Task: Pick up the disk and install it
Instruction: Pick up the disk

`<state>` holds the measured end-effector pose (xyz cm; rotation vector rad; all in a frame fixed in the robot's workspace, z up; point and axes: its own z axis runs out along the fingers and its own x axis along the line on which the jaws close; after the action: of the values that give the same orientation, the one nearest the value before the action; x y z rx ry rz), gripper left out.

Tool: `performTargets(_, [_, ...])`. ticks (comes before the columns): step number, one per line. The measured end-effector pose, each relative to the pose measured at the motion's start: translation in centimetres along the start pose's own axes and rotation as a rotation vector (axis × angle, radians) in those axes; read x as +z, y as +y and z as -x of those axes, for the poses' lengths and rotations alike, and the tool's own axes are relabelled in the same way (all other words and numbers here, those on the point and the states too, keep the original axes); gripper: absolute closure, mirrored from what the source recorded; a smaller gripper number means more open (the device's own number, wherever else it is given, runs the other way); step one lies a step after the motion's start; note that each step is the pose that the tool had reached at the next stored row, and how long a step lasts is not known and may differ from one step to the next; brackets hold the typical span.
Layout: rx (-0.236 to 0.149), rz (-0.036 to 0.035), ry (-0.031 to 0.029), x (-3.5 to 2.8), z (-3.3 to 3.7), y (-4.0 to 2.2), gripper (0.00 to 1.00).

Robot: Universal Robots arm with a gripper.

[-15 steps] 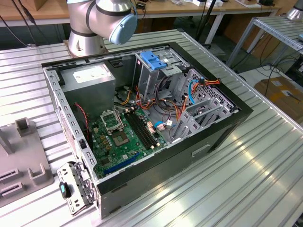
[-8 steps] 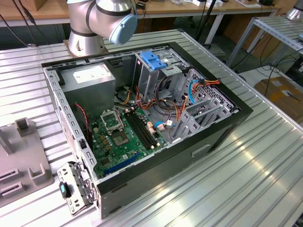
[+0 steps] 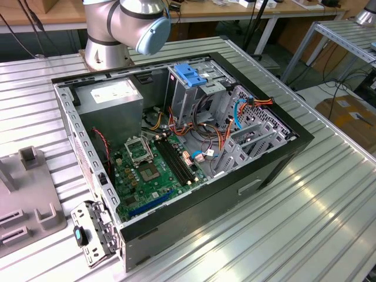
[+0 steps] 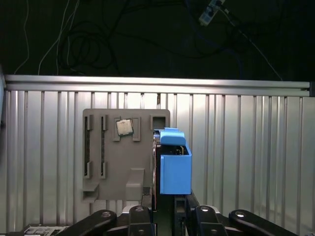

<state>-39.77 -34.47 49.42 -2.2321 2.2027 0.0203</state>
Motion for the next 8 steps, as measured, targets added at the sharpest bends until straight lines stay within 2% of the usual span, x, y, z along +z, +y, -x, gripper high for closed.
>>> performTargets(5, [0.0, 0.0, 0.0, -0.01, -0.01, -1.04, 0.65])
performTargets(8, [0.0, 0.0001, 0.0001, -0.02, -0.03, -1.91, 0.65])
